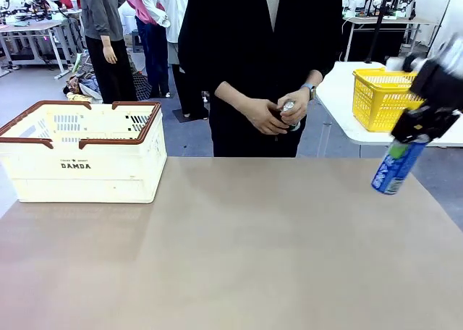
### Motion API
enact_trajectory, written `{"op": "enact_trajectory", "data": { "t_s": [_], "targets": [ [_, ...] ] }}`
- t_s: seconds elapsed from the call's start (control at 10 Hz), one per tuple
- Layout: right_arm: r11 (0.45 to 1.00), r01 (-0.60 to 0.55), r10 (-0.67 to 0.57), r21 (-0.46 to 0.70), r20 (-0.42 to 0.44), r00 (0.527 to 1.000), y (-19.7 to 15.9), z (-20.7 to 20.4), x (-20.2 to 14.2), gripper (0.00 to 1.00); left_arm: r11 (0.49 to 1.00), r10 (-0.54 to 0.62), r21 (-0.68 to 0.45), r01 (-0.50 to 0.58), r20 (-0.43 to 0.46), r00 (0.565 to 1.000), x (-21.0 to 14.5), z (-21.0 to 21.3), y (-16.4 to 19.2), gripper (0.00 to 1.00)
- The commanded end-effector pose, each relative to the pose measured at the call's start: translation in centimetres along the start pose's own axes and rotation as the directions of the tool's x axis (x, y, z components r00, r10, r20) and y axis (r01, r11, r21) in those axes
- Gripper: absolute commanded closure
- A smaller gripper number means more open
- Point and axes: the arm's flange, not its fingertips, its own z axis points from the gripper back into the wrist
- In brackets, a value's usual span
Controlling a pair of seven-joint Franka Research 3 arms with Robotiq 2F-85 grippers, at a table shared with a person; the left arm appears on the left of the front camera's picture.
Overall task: Place the drinks into the Shopping basket.
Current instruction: Pick up one drink and place it into the Shopping basket.
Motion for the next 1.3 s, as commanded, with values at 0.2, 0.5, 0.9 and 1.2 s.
{"op": "enact_trajectory", "data": {
  "t_s": [0.2, 0.5, 0.9, 1.2],
  "targets": [
    [0.993, -0.116, 0.114, 0.011, 0.101, 0.988, 3.5, 0.6, -5.8, 1.0, 1.0, -0.017, -0.005, 0.017, -0.013, 1.0, -0.2, 0.1, -0.2, 0.0],
    [0.991, -0.135, 0.136, -0.014, 0.082, 0.987, 5.3, 2.8, -7.0, 1.0, 1.0, -0.017, -0.005, 0.017, -0.013, 1.0, -0.2, 0.1, -0.2, 0.0],
    [0.956, -0.294, 0.292, -0.014, 0.168, 0.942, 11.6, -1.3, 0.3, 1.0, 1.0, -0.017, -0.005, 0.017, -0.013, 1.0, -0.2, 0.1, -0.2, 0.0],
    [0.862, -0.502, 0.507, -0.073, 0.125, 0.853, 21.7, -4.4, 5.3, 1.0, 1.0, -0.017, -0.005, 0.017, -0.013, 1.0, -0.2, 0.1, -0.2, 0.0]
  ]
}}
